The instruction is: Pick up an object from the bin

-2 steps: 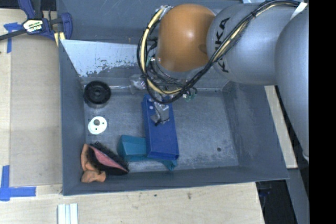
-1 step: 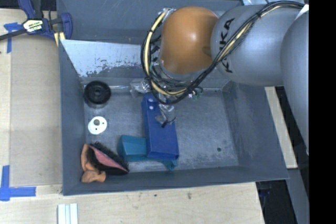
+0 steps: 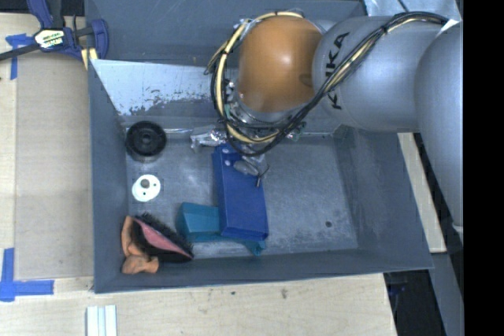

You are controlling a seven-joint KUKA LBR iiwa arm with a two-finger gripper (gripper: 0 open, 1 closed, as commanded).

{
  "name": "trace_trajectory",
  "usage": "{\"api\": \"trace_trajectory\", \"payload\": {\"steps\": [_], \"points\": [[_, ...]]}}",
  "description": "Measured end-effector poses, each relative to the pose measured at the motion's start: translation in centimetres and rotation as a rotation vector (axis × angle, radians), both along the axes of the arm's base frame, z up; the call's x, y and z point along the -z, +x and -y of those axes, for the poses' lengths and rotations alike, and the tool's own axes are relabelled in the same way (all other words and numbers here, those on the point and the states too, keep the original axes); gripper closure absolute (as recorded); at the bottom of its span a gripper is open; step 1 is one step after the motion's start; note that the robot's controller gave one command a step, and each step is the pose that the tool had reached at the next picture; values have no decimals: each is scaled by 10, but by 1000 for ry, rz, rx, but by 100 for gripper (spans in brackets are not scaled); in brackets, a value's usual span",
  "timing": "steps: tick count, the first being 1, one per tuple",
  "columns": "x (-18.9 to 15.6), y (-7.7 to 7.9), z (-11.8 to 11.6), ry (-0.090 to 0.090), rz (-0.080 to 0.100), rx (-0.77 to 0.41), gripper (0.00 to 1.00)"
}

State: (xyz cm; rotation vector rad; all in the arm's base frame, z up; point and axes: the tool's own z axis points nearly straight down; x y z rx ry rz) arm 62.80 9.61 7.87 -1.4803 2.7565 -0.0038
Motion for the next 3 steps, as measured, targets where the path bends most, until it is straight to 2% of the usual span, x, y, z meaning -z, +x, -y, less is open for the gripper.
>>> {"api": "trace_trajectory", "payload": {"steps": [1, 2, 3], "points": [[6, 3, 0, 3, 17, -47, 100], [3, -3, 0, 0, 8, -83, 100], [1, -2, 0, 0, 3, -78, 100]]}}
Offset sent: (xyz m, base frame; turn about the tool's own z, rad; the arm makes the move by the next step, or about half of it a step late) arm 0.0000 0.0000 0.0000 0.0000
